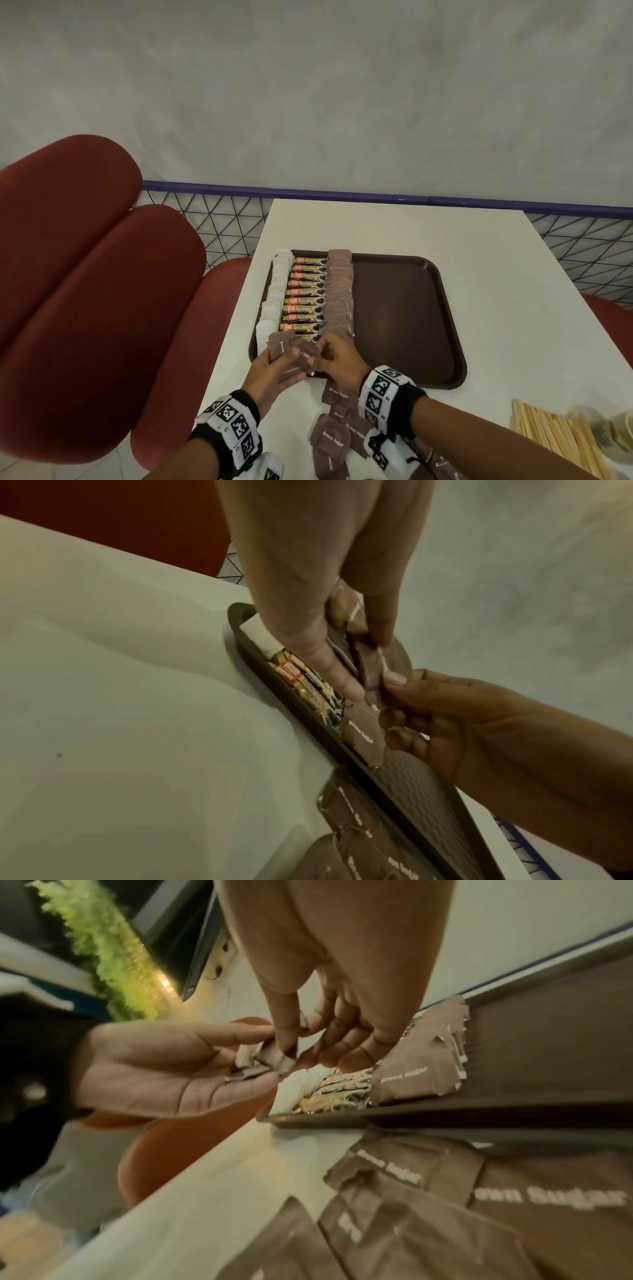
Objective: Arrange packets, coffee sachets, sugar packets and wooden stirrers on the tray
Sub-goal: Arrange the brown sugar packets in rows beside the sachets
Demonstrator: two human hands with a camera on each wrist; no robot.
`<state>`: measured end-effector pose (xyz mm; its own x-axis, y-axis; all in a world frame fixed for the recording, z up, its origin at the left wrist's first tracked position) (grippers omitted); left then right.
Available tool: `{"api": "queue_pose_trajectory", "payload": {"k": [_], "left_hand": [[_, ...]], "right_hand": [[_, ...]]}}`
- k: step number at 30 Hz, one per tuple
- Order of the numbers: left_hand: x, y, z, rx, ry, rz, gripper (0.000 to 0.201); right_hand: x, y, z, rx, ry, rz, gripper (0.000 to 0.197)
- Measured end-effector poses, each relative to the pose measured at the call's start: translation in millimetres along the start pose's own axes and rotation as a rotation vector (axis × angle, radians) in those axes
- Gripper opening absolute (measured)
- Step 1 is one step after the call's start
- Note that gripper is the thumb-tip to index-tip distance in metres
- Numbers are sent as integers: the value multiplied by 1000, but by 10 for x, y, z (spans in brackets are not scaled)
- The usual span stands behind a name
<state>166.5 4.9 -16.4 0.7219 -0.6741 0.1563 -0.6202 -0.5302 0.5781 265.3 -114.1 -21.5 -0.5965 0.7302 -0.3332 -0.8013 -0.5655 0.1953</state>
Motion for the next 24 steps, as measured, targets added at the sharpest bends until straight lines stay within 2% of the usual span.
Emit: {"api": "queue_pose_trajectory", "payload": {"k": [3, 7, 9, 13, 16, 20, 24], "left_hand": [[-32, -15, -11, -56, 52, -37, 23], [-118, -50, -2, -62, 57, -68, 25], [-156, -61, 11, -56, 49, -83, 26], [-221, -68, 24, -24, 9, -119, 28], [-251, -67, 22, -4, -31, -123, 30], [-253, -56, 3, 8, -61, -123, 32], [-252, -66, -2, 22, -68, -129, 36]], "right_hand": [[-151, -67, 55, 14, 29, -79, 27], [-420, -194, 31, 32, 219, -162, 31], [-501, -237, -20, 39, 348, -135, 31], [-522, -254, -103, 40, 525, -62, 9], [-472, -273, -161, 66, 617, -33, 5], [-422, -296, -194, 58, 813, -32, 29], [-392, -320, -190, -60, 952, -69, 35]]}}
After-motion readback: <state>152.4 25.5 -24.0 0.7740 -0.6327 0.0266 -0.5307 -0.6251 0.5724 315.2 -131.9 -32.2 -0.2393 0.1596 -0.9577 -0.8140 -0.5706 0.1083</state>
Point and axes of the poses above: each hand's wrist, its own y-axis away from the middle knuckle, its own x-axis out of the palm, z = x × y, the point moved 2 cm from there along -y, towards the middle knuckle, and after that the axes turned 14 degrees about -z, right-handed, at the moved point
